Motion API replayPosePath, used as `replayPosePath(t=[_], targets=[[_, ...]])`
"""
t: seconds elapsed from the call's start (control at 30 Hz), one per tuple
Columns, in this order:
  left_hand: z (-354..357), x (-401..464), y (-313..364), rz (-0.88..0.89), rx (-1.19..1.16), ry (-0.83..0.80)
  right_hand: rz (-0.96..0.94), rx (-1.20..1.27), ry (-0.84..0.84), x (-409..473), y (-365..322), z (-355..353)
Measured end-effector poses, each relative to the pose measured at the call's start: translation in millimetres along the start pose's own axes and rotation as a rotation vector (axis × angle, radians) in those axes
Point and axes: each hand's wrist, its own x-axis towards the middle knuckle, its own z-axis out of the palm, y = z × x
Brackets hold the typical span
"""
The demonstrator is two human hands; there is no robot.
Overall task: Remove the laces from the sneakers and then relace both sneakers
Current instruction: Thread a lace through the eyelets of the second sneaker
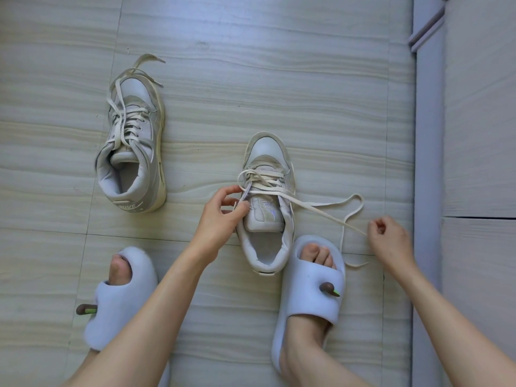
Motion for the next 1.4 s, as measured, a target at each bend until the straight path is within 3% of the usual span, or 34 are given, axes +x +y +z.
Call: replayPosePath(t=[0.13, 0.23, 0.37, 0.47, 0.63, 0.73, 0.87, 1.1, 1.27, 1.4], targets=[[-0.7, 0.2, 1.5, -0.012, -0.008, -0.039, -0.079, -0.039, -0.116, -5.6, -13.6, 2.6], [-0.8, 0.9, 2.5, -0.028, -0.002, -0.061, -0.217, -0.008, -0.051, -10.8, -48.6, 7.6], [-0.5, 0.1, 4.5, -0.022, 0.032, -0.072, -0.552, 0.145, 0.024, -26.9, -113.6, 12.4], [-0.8, 0.2, 4.7, -0.009, 0.041, -0.076, -0.757, 0.036, -0.04, -36.0, -149.9, 21.4], [1.1, -1.8, 4.6, 0.013, 0.042, -0.073, -0.835, -0.25, -0.062, -36.0, -166.7, 32.2], [1.9, -2.5, 2.3, 0.037, 0.059, -0.026, -0.759, -0.105, -0.084, -37.1, -160.9, 24.3], [4.9, -4.1, -0.1, 0.047, 0.097, 0.046, -0.508, 0.146, -0.119, -38.0, -127.8, 11.7], [11.3, -10.8, 3.8, 0.123, 0.222, 0.073, -0.2, 0.614, -0.402, -48.3, -108.7, 15.6], [11.1, -12.6, 5.6, 0.132, 0.256, 0.055, -0.147, 0.784, -0.554, -51.4, -104.9, 9.3], [9.1, -11.5, 8.9, 0.116, 0.236, 0.099, -0.195, 0.711, -0.558, -58.5, -110.2, 10.6]])
